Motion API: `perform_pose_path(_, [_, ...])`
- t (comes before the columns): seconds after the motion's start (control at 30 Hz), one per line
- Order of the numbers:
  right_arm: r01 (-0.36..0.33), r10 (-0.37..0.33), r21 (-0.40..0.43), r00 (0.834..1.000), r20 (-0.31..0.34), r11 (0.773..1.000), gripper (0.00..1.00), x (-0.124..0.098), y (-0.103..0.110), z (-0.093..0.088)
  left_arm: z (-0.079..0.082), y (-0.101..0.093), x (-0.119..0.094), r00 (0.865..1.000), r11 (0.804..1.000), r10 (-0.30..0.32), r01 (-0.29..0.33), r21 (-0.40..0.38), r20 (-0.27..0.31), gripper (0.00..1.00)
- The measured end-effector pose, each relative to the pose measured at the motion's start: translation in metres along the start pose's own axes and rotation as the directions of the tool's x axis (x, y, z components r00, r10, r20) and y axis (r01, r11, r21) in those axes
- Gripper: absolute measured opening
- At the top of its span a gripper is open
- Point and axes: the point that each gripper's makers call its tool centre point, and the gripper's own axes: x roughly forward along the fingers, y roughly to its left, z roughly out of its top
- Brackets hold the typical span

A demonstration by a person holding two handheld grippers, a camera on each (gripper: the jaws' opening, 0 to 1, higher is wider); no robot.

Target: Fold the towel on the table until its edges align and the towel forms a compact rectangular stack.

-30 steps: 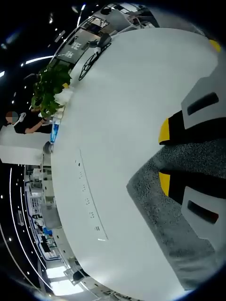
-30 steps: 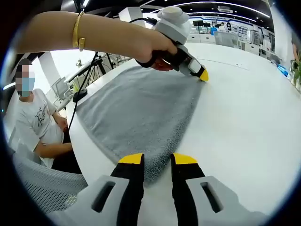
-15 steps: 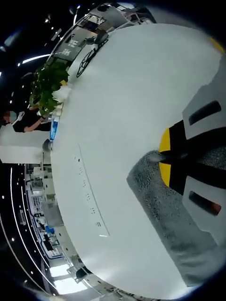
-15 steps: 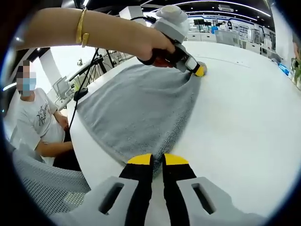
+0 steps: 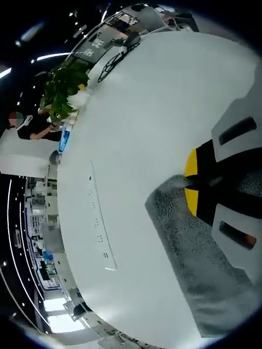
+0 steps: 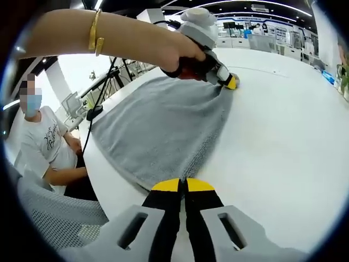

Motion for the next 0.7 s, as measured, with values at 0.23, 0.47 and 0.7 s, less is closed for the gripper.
perform_pose_path(0.23, [0.03,-0.03,0.056,1.0,-0.002,0.998,0.0,-0.025,-0.02,-0.005,0.017,-0.032,0.004,0.997,0.997,-0.081,0.081,0.004,0.011,0.03])
perform_pose_path(0.47, [0.099,-0.106,0.13,0.993,0.045,0.987,0.0,-0.074,-0.057,-0.005,0.049,-0.079,0.012,0.988,0.988,-0.155,0.154,0.025,0.026,0.03])
perform_pose_path(0.7, [0.196,-0.216,0.191,0.973,0.086,0.962,0.0,-0.124,-0.104,-0.016,0.09,-0.137,0.023,0.967,0.971,-0.24,0.24,0.003,0.081,0.03])
